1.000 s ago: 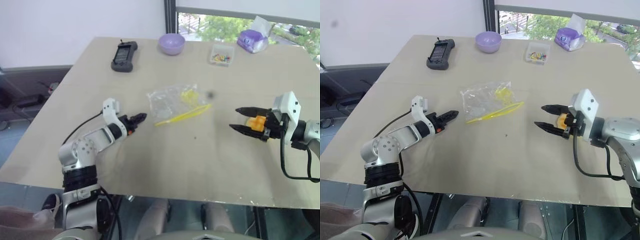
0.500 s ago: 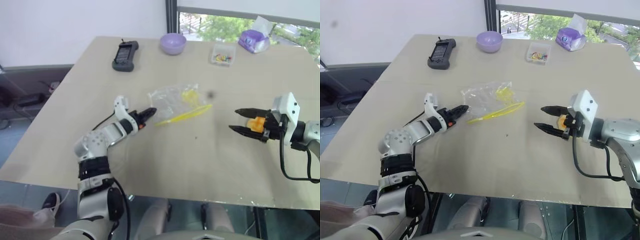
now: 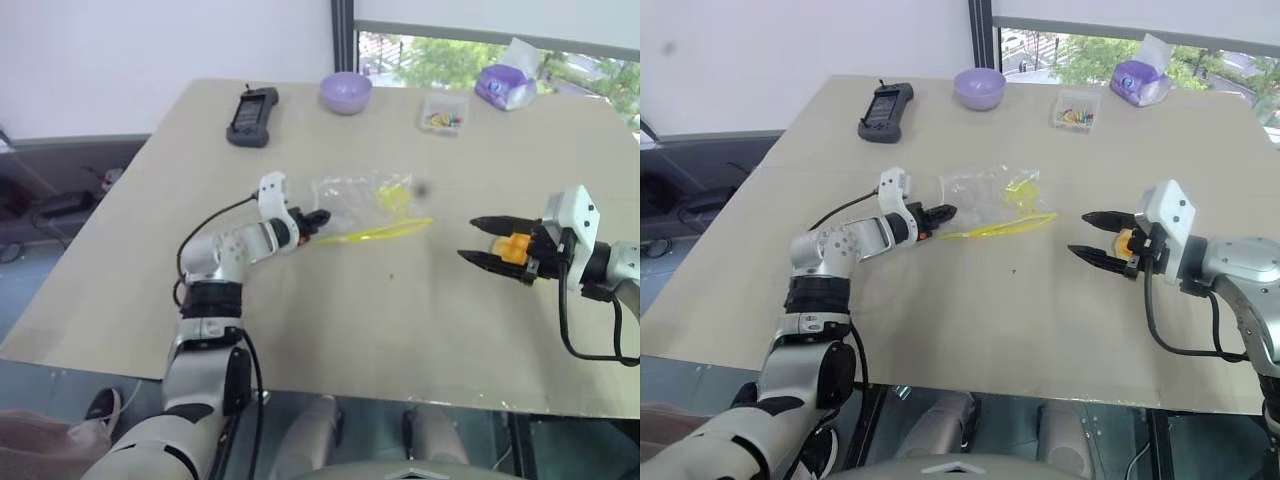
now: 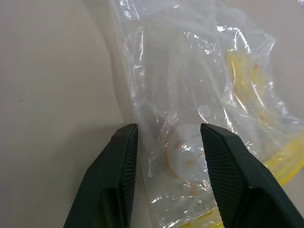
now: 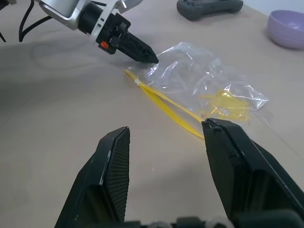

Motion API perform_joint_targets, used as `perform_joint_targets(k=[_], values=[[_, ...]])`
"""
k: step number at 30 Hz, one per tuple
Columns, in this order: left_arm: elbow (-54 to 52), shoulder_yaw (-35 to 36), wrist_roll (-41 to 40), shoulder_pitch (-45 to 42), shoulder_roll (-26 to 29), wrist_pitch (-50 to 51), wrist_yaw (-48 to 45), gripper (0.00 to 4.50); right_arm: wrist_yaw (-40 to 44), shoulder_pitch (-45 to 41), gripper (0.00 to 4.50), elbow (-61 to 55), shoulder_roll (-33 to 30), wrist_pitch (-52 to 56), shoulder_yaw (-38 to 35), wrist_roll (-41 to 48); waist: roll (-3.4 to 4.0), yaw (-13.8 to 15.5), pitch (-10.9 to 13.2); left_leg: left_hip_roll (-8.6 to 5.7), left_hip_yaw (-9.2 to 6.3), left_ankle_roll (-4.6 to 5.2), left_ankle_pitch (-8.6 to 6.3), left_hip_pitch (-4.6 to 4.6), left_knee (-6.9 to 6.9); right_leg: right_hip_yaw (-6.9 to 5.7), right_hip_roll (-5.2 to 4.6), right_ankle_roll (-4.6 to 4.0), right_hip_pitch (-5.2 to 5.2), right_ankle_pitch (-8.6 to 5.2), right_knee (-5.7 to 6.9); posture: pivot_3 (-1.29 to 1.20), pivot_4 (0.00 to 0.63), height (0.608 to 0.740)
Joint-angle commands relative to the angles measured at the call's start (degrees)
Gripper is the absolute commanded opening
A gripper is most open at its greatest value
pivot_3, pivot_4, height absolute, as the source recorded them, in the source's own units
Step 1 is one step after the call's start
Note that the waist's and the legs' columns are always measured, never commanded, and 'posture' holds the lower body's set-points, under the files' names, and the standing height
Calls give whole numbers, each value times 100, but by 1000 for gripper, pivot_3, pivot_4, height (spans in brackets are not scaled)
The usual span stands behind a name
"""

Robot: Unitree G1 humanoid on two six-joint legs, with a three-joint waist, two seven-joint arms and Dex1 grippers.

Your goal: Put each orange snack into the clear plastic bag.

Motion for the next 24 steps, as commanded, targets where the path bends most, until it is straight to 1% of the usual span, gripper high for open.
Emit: perform_joint_targets(k=[1,2,3,7,10,11,13,16,20,24], values=[[573,-29,294,194,-17,195,231,359,-30,-91,2623,-169,-13,-65,-112,26,1,-3,0,1,-2,2,-1,21,-6,-2,1,1,21,-1,-9,0,150,740],[608,-7,314,179,-20,197,238,74,-29,-97,2623,-166,-14,-66,-107,24,1,-6,-1,3,-2,2,-2,28,-8,-3,5,1,30,-1,-16,0,150,740],[643,9,335,169,-22,190,240,13,-27,-102,2623,-164,-14,-68,-103,21,1,-9,-1,3,-4,2,-2,28,-8,-4,5,1,32,-1,-19,0,150,740],[746,87,372,184,-34,112,287,13,-15,-137,2623,-149,-10,-70,-86,23,3,-6,-4,3,-6,2,-2,27,-7,-4,4,4,35,1,-24,0,150,740],[506,305,134,271,-131,28,141,13,-16,-176,2623,-134,8,-73,-51,13,6,-7,-6,4,-6,2,-2,29,-8,-4,4,4,35,2,-24,0,150,740],[384,411,-5,304,-176,57,55,13,-19,-188,2623,-133,16,-73,-36,8,5,-7,-5,4,-6,2,-2,29,-8,-4,4,4,35,2,-24,0,150,740],[-269,857,-761,451,-353,478,-238,13,-58,-246,2623,-106,47,-107,67,-91,4,-20,-4,5,-6,2,-2,27,-8,-4,4,4,35,2,-25,0,150,740],[-1090,1297,-1591,659,-568,1027,-364,13,-140,-281,2623,-43,107,-187,292,-342,-9,-28,5,5,-17,4,-4,8,-11,-3,3,4,22,2,-43,0,150,740],[-1904,1424,-2183,936,-746,1491,-322,13,-215,-289,2623,129,170,-456,649,-852,-19,-10,11,4,-28,-14,6,-28,-12,-22,2,6,11,5,-75,0,150,740],[-2227,1510,-2514,1042,-859,1672,-134,13,-318,-385,2623,388,273,-767,952,-1348,-19,-16,10,4,-23,-15,7,-89,4,-18,2,8,-52,11,-61,0,150,740]])
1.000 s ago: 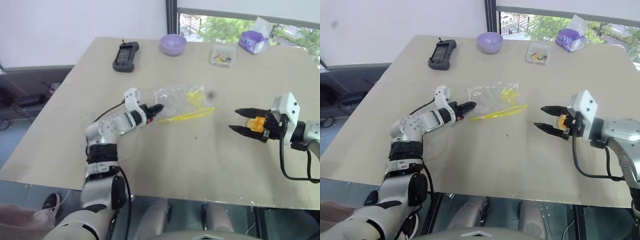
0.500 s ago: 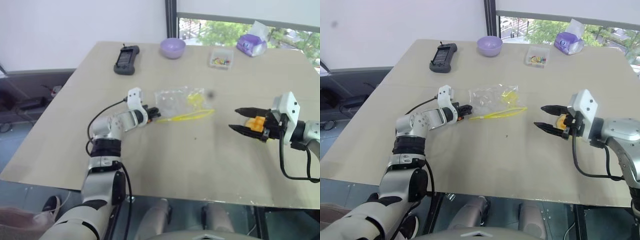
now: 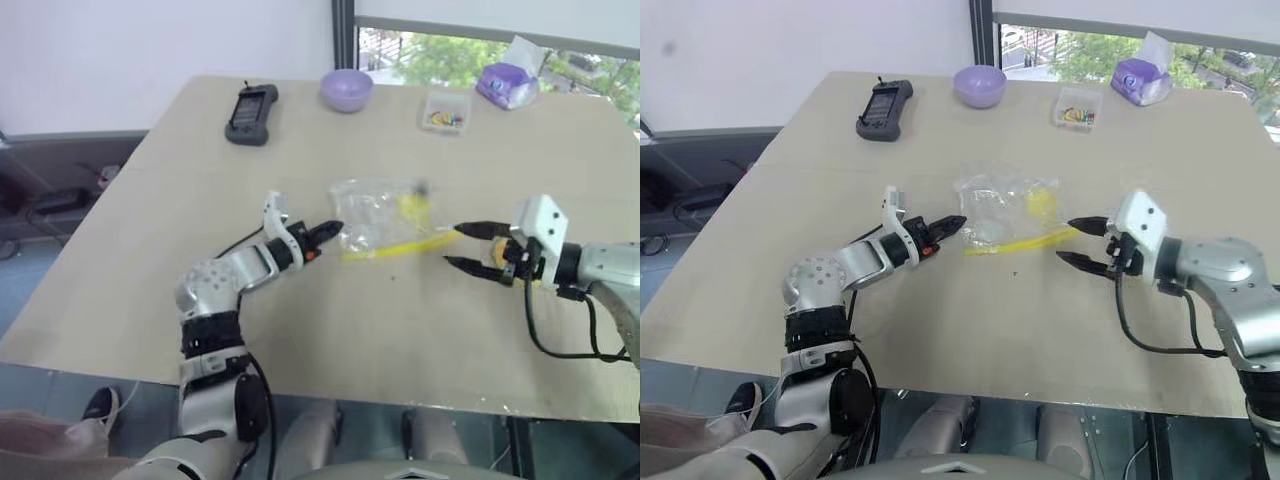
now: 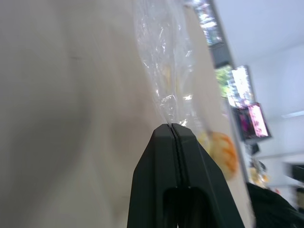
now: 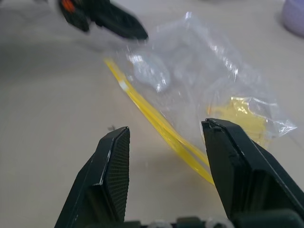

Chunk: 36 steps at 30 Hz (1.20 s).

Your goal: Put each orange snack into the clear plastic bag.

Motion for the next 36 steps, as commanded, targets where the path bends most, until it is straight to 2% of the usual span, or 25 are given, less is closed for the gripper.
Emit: perform_joint_targets(k=[1,8,14,18,26,28,31,32,36], values=[[-359,151,-402,24,-68,142,136,13,-80,-154,2623,140,11,-438,168,-443,0,-3,0,0,3,0,0,1,0,1,0,0,0,0,1,0,150,740],[-380,306,-828,-108,-96,314,448,13,-366,-411,2623,1159,17,-1984,782,-1874,0,-6,0,-1,7,0,0,3,-2,4,1,0,-2,0,-1,0,150,740],[-370,287,-1061,-103,-78,334,590,13,-669,-697,2623,1931,289,-2744,1208,-2652,0,-17,0,-1,12,0,0,4,-2,8,1,1,-2,0,-1,0,150,740],[-337,268,-1173,-120,-69,315,658,13,-1247,-1041,2623,2656,499,-3277,1497,-3413,0,-31,0,0,11,-1,0,4,-3,8,2,0,-3,0,-1,0,150,740],[-340,217,-1342,-56,0,295,752,13,-1911,-1306,2623,3291,750,-3593,1484,-3889,0,-35,0,0,15,-2,1,8,1,13,4,0,-2,4,2,0,150,740],[-339,194,-1364,-38,13,284,765,0,-1961,-1326,1756,3326,775,-3652,1459,-3882,0,-35,0,0,15,-2,1,8,1,14,4,0,-2,5,2,0,150,740],[-331,168,-1398,-25,28,264,782,0,-1972,-1323,228,3344,782,-3705,1453,-3875,0,-39,0,0,14,-2,1,7,0,14,4,-1,-3,5,1,0,150,740],[-326,159,-1397,-24,32,255,782,0,-1966,-1321,98,3345,783,-3710,1451,-3873,0,-40,0,0,15,-2,1,7,-1,14,4,-1,-3,5,0,0,150,740],[-339,124,-1361,1,37,210,782,0,-1914,-1277,98,3295,787,-3742,1424,-3809,0,-63,0,0,15,-2,1,7,-1,15,4,-1,-3,5,-1,0,150,740]])
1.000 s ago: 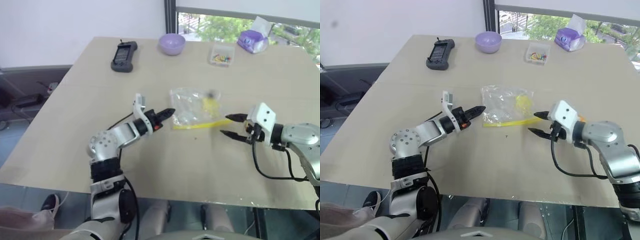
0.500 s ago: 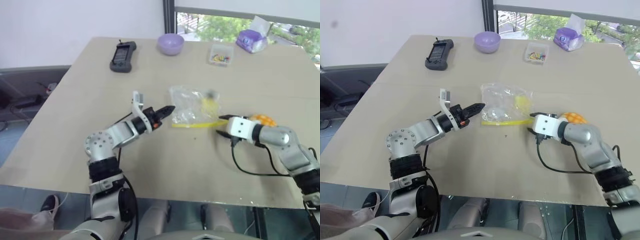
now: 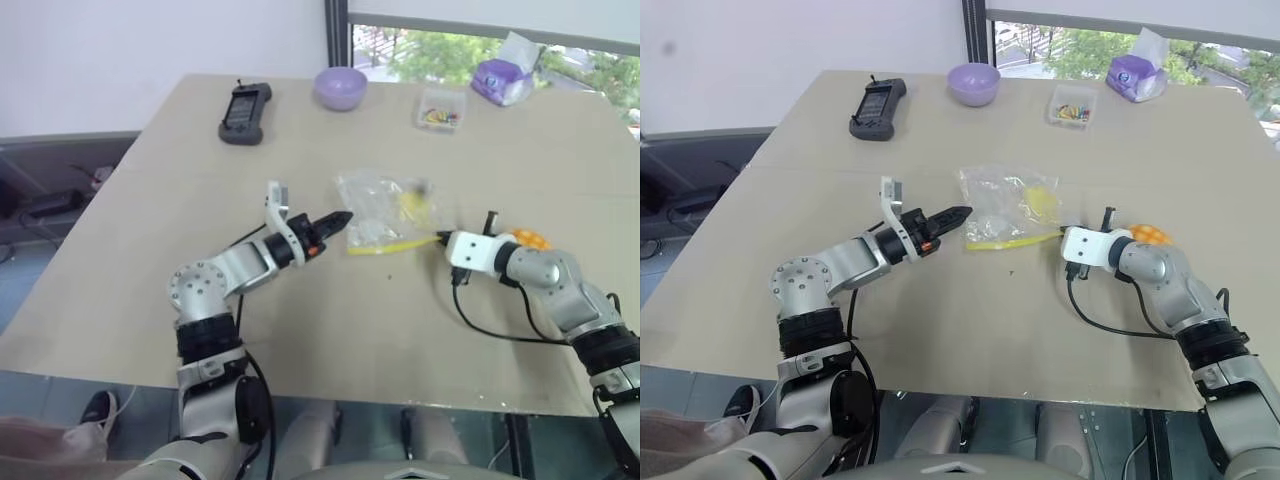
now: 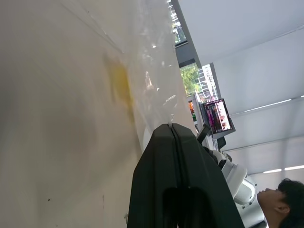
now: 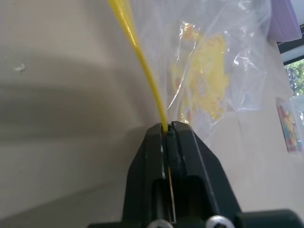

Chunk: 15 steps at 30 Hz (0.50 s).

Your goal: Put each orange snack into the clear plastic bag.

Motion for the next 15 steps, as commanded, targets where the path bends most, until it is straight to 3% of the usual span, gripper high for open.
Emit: perform_joint_targets(k=[1,10,11,12,15], values=[[-199,-68,-71,38,53,-143,-15,0,-17,-12,98,-157,19,-87,-162,151,0,-49,0,0,0,0,0,0,0,0,0,0,0,0,0,0,150,740],[-853,-1292,1464,784,778,-1729,-991,0,534,-34,98,-1034,103,587,-625,1200,3,-98,-1,3,6,0,0,2,-5,6,2,-2,-2,1,0,0,150,740],[-846,-1346,1583,835,848,-1900,-1088,571,631,-36,0,-1138,76,693,-653,1273,3,-89,-1,2,4,0,0,2,-6,5,2,-3,-1,1,0,0,150,740],[-864,-1420,1718,898,940,-2079,-1220,691,735,-45,0,-1238,45,819,-684,1350,3,-83,-1,2,2,0,0,2,-6,4,2,-3,-1,2,-1,0,150,740],[-1021,-1724,2314,1079,1249,-2740,-1491,1961,1069,-80,0,-1524,-63,1265,-725,1554,3,-71,0,2,2,1,0,1,-5,5,1,-4,-1,2,-3,0,150,740]])
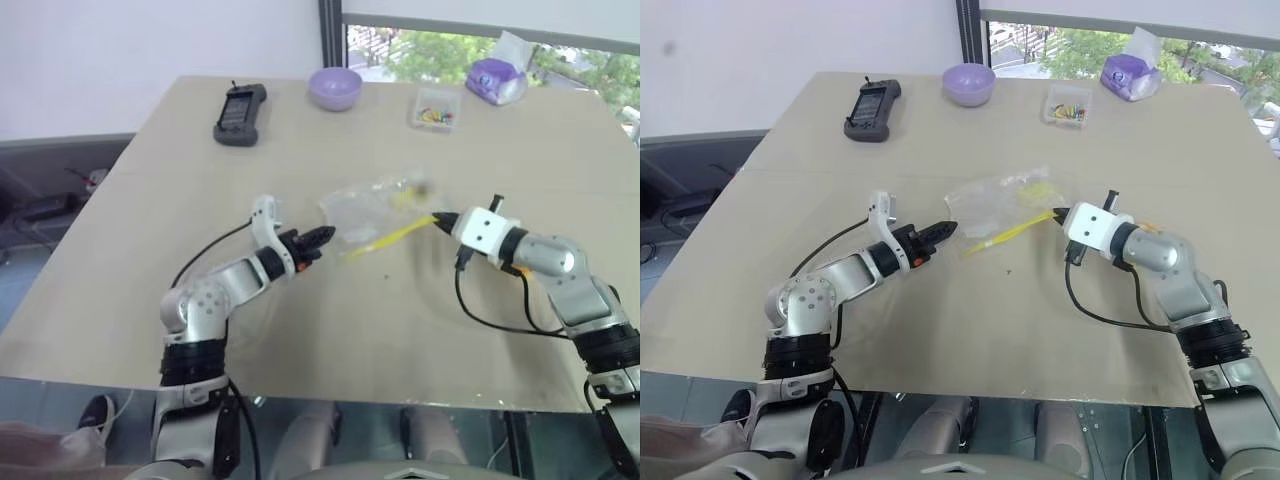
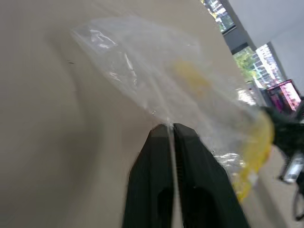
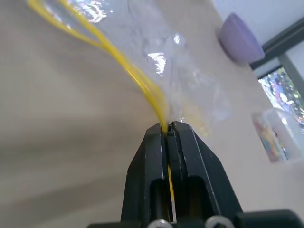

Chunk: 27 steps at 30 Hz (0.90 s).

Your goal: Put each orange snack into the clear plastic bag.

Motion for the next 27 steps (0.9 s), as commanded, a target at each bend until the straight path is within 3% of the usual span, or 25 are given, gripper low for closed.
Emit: perform_joint_targets(k=[1,2,9,15,27], values=[[-447,-366,804,159,344,-1001,-346,2421,372,-117,0,-474,-180,487,-242,337,0,7,0,0,-2,0,0,0,-1,-1,0,0,0,0,-1,0,150,740],[-584,-534,1094,253,505,-1355,-514,2841,460,-156,0,-543,-211,625,-238,388,0,8,0,0,-2,0,0,-1,-1,-1,0,0,0,0,-2,0,150,740],[-1634,-1209,2030,824,1309,-2859,-1649,2841,610,-465,0,-448,-214,942,-73,284,4,8,3,2,-2,0,0,0,-15,3,-2,-1,-3,0,-9,0,150,740],[-2234,-1634,2422,967,1752,-3162,-2171,2841,465,-723,0,-446,48,1450,118,17,6,-3,4,2,-3,1,-1,1,-18,5,-2,-1,-5,0,-9,0,150,740],[-1985,-2059,3297,1049,1964,-3469,-2297,2841,298,-948,0,-572,552,1935,282,-226,13,-3,8,3,-9,1,0,2,-26,8,1,-1,-12,0,-7,0,150,740]])
